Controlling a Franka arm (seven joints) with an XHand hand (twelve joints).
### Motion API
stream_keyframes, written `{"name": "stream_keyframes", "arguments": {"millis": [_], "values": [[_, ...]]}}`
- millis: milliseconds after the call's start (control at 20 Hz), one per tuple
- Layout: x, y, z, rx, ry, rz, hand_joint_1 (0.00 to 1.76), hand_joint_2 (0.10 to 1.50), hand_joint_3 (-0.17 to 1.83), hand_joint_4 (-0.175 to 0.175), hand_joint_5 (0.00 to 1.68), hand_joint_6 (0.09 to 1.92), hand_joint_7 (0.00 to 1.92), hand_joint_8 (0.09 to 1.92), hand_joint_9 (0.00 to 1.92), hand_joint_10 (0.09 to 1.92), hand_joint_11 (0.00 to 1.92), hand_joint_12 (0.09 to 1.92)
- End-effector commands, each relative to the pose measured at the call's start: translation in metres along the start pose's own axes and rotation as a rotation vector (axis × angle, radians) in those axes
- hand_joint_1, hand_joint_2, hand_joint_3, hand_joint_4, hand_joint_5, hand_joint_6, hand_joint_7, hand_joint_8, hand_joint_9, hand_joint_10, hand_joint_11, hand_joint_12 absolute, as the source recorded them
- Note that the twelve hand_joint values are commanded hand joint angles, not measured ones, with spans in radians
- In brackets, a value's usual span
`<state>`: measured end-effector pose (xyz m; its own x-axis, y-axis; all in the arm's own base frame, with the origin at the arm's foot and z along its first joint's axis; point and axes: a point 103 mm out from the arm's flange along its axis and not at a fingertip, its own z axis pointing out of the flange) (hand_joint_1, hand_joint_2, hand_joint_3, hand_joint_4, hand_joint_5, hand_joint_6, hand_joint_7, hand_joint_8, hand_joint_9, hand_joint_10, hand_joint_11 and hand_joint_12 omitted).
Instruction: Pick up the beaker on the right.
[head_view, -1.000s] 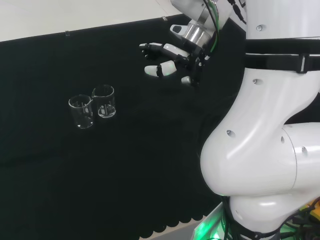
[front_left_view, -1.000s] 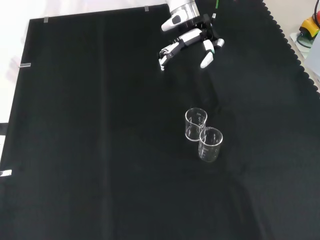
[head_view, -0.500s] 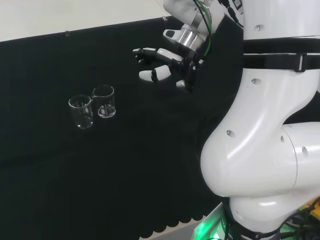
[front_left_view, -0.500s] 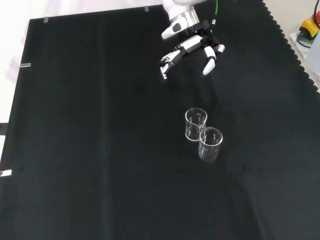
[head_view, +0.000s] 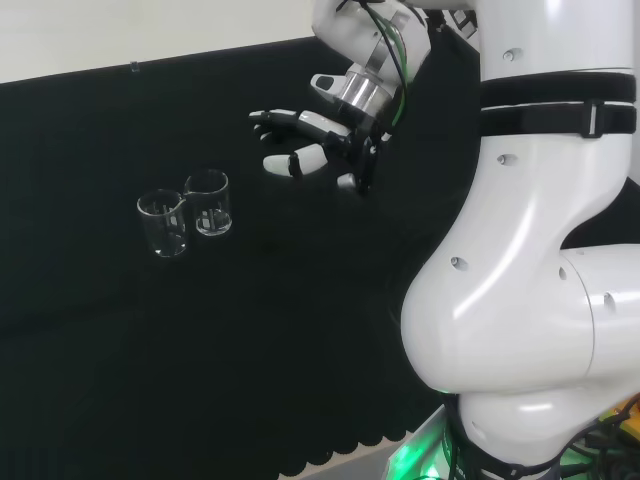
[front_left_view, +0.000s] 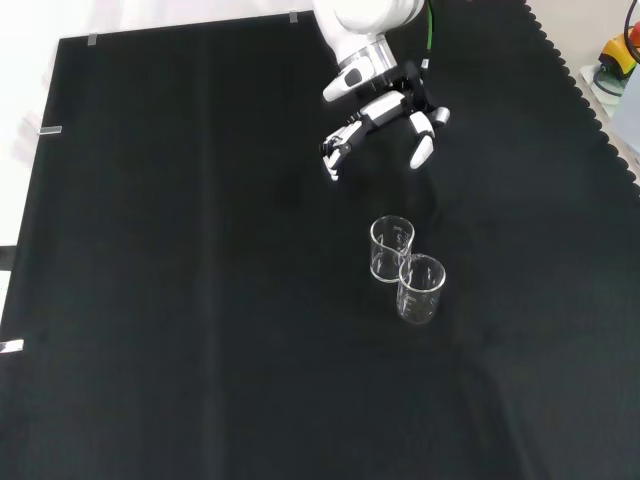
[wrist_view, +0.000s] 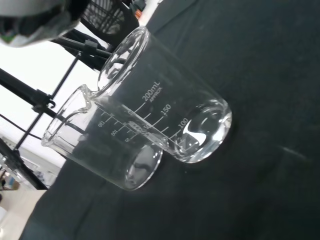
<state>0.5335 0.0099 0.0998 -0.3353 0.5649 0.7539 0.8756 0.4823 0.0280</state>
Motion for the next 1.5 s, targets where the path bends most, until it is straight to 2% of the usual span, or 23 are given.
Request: {"name": "stream_keyframes", "arguments": {"millis": [50, 350, 700, 1500], "values": [[0.001, 0.015, 0.015, -0.024, 0.042, -0.038, 0.78, 0.36, 0.98, -0.048, 0.27, 0.09, 0.2, 0.61, 0.33, 0.63, 0.0, 1.29], [-0.002, 0.025, 0.03, -0.001, 0.067, -0.041, 0.81, 0.36, 0.99, -0.042, 0.27, 0.09, 0.19, 0.61, 0.32, 0.62, 0.0, 1.28], [-0.001, 0.031, 0.043, 0.033, 0.062, -0.052, 0.81, 0.35, 1.0, -0.041, 0.27, 0.09, 0.19, 0.6, 0.31, 0.62, 0.0, 1.28], [0.003, 0.035, 0.071, 0.024, 0.096, -0.071, 0.85, 0.34, 1.01, -0.039, 0.32, 0.09, 0.23, 0.61, 0.34, 0.62, 0.0, 1.28]]}}
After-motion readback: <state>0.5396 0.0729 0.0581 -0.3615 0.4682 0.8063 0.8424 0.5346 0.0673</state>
